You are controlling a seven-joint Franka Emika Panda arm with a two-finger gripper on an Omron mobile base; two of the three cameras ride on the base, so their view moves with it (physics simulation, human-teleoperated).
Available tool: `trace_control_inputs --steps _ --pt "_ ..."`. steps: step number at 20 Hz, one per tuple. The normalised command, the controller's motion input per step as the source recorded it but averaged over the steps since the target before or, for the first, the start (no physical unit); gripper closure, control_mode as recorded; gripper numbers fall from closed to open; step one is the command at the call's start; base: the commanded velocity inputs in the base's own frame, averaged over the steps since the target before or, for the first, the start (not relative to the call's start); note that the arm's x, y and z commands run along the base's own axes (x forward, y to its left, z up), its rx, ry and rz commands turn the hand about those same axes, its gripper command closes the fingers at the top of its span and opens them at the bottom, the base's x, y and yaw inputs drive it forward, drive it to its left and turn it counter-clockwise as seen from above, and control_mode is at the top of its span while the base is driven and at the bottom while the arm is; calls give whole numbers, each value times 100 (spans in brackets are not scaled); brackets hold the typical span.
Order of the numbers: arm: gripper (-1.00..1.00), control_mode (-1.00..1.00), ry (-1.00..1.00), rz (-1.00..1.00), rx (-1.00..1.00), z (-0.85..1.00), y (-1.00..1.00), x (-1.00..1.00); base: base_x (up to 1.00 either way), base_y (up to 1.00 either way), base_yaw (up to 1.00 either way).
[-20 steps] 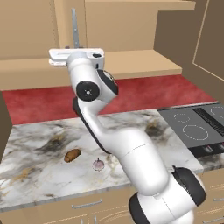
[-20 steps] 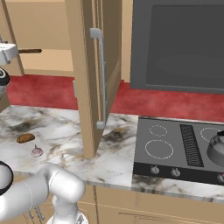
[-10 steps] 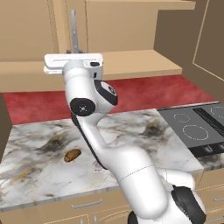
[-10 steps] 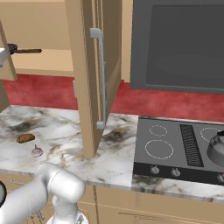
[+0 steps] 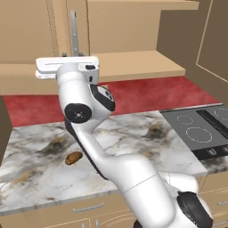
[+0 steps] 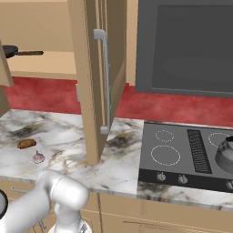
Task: Pick the pan from the cabinet and place it on the stove. Then turn on the stove burner for the pan.
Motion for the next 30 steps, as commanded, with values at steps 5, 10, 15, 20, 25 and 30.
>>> trace_control_inputs --steps 5,10,15,20,25,30 --pt "100 -100 4 12 -2 0 94 -63 0 0 0" --pt "100 -100 0 17 -7 -8 100 -86 0 0 0" --pt "-100 -100 0 18 -8 -16 100 -85 0 0 0" --pt "-100 -100 -3 10 -3 -21 53 -53 0 0 0" --pt "-100 -100 -30 6 2 -22 -32 -52 0 0 0" --pt "-100 -100 -35 9 8 -28 -62 -42 0 0 0"
